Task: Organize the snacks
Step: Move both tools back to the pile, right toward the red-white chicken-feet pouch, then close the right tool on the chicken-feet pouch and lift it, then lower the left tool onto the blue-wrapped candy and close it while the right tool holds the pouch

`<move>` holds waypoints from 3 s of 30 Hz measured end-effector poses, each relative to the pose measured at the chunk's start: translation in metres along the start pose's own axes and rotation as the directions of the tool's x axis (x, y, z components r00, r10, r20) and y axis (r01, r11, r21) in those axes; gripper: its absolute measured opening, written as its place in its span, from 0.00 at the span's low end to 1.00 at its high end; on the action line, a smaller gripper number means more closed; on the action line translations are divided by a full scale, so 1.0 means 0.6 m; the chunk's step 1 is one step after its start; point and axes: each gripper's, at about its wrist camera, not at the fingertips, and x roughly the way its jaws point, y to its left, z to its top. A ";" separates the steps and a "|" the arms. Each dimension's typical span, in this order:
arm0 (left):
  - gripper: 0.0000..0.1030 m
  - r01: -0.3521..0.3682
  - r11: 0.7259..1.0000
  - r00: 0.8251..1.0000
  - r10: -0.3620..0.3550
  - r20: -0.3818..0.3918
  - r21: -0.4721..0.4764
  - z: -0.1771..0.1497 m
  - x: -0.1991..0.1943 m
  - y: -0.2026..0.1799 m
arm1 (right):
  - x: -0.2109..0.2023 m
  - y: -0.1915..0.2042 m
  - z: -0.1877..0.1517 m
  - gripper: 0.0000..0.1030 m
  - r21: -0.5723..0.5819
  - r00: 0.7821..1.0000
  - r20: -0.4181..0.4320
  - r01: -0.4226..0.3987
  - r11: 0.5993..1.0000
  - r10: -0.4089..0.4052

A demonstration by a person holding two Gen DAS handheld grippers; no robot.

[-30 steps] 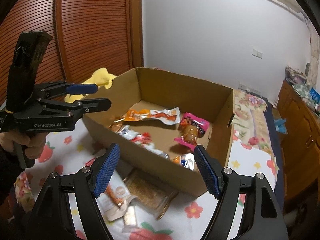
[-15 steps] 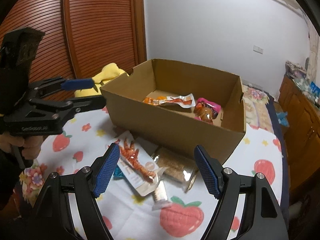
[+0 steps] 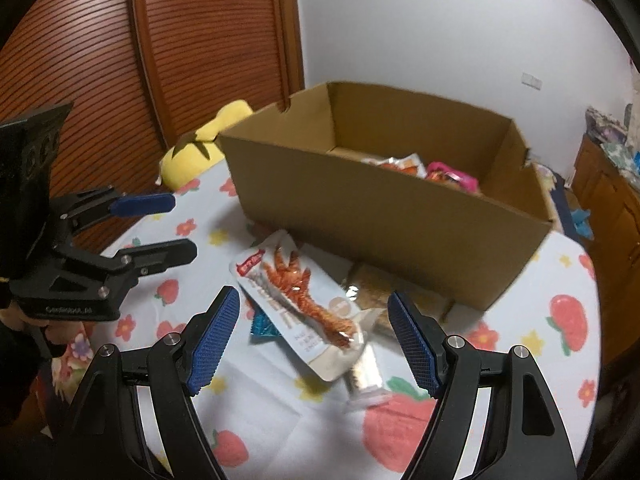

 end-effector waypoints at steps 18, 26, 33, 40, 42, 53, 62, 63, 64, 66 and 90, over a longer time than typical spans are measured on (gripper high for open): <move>0.66 0.000 0.999 0.999 -0.002 -0.044 -0.049 -0.063 0.001 0.052 | 0.161 0.040 0.015 0.81 -0.090 0.988 -0.147 0.023 0.996 -0.036; 0.66 0.010 0.999 0.999 -0.012 -0.048 -0.051 -0.073 0.001 0.054 | 0.182 0.054 0.010 0.88 -0.181 0.974 -0.222 0.003 0.983 -0.044; 0.66 0.013 0.999 0.998 -0.015 -0.054 -0.050 -0.075 0.004 0.052 | 0.195 0.065 0.006 0.76 -0.190 0.960 -0.277 -0.027 0.981 -0.027; 0.66 0.014 0.999 0.998 -0.017 -0.060 -0.048 -0.079 0.009 0.045 | 0.177 0.069 -0.002 0.58 -0.186 0.965 -0.262 -0.047 0.982 -0.003; 0.66 0.017 0.999 0.998 -0.020 -0.060 -0.047 -0.079 0.010 0.043 | 0.167 0.066 -0.004 0.56 -0.176 0.969 -0.246 -0.044 0.983 -0.001; 0.66 0.066 0.998 0.996 -0.067 -0.059 -0.025 -0.078 0.023 0.000 | 0.082 0.052 -0.008 0.54 -0.113 0.996 -0.087 -0.032 0.993 0.023; 0.63 0.135 0.991 0.989 -0.136 -0.052 -0.025 -0.068 0.052 -0.054 | 0.002 0.007 -0.061 0.54 -0.005 1.000 0.012 0.019 1.000 -0.019; 0.63 0.134 0.991 0.989 -0.135 -0.059 -0.024 -0.067 0.057 -0.060 | -0.002 0.001 -0.067 0.54 0.006 1.000 0.012 0.027 1.000 -0.027; 0.63 0.132 0.991 0.989 -0.133 -0.067 -0.024 -0.065 0.063 -0.066 | -0.005 -0.006 -0.073 0.54 0.017 0.999 0.012 0.033 0.999 -0.034; 0.63 0.135 0.990 0.987 -0.136 -0.080 -0.028 -0.064 0.071 -0.074 | -0.012 -0.022 -0.092 0.54 0.044 0.998 0.010 0.058 0.997 -0.059; 0.48 0.128 0.991 0.982 -0.121 -0.146 0.044 -0.067 0.098 -0.128 | -0.040 -0.078 -0.171 0.55 0.134 0.986 -0.035 0.165 0.977 -0.162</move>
